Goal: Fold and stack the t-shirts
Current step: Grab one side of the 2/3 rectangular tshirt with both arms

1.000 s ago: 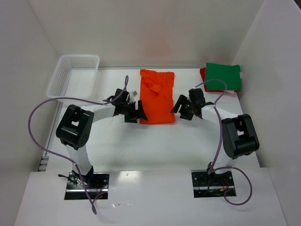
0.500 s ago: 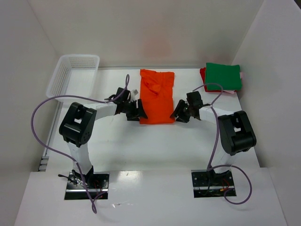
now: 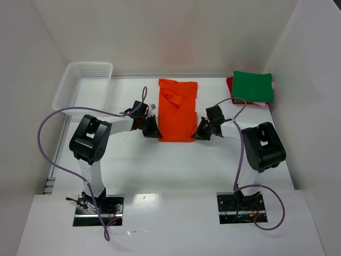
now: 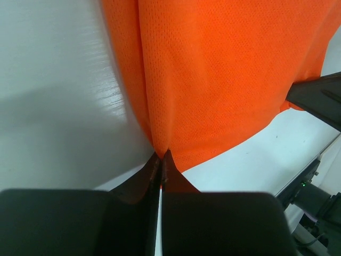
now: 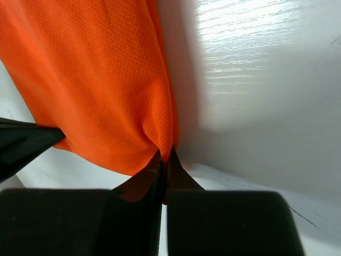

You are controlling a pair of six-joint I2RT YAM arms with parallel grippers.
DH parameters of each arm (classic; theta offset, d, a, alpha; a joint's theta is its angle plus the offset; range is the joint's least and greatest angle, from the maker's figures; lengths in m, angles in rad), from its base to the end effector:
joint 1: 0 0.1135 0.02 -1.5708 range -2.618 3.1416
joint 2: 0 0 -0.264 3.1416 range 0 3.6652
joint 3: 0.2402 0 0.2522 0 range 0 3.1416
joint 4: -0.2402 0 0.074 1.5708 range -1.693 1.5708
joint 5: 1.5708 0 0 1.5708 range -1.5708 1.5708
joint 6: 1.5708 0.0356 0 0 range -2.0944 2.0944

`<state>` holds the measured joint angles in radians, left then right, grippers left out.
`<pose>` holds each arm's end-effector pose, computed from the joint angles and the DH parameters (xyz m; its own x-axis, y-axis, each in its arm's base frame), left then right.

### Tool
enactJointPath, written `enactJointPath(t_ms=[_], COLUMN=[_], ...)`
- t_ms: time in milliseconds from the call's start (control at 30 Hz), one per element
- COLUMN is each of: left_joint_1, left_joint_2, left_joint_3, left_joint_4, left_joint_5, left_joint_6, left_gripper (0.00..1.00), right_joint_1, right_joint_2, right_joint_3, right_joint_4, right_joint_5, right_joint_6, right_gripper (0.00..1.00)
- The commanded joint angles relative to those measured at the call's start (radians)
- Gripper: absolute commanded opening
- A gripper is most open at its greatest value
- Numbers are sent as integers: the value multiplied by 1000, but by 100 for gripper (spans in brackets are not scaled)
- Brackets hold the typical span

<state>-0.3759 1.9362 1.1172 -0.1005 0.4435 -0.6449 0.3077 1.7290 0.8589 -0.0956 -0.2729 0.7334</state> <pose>0.3570 -0.1573 0.1377 -0.9360 -0.2143 -0.2793 0.0137 0.7706 -0.6371 0.3087 0.1082 0.1366 -0.8753 0.3982 -0.2742 0.1995 0.8141 0.5455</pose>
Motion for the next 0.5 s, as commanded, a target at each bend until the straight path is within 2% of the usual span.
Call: enactJointPath(t_ms=[0,267,467], left_joint_1=[0,0,-34], left_joint_2=[-28,-176,-319], left_joint_3=[-19,-126,-207], left_joint_4=[-25,-74,-162], left_joint_5=[-2,-2,8], left_joint_6=[-1,17,7], left_gripper=[0,0,0], right_joint_1=[8,18,27], right_joint_2=[-20,-120,-291], right_joint_3=[2,-78,-156], right_joint_4=[13,-26,-105], right_joint_5=[61,61,61], right_joint_6=[15,26,46], right_gripper=[1,0,0])
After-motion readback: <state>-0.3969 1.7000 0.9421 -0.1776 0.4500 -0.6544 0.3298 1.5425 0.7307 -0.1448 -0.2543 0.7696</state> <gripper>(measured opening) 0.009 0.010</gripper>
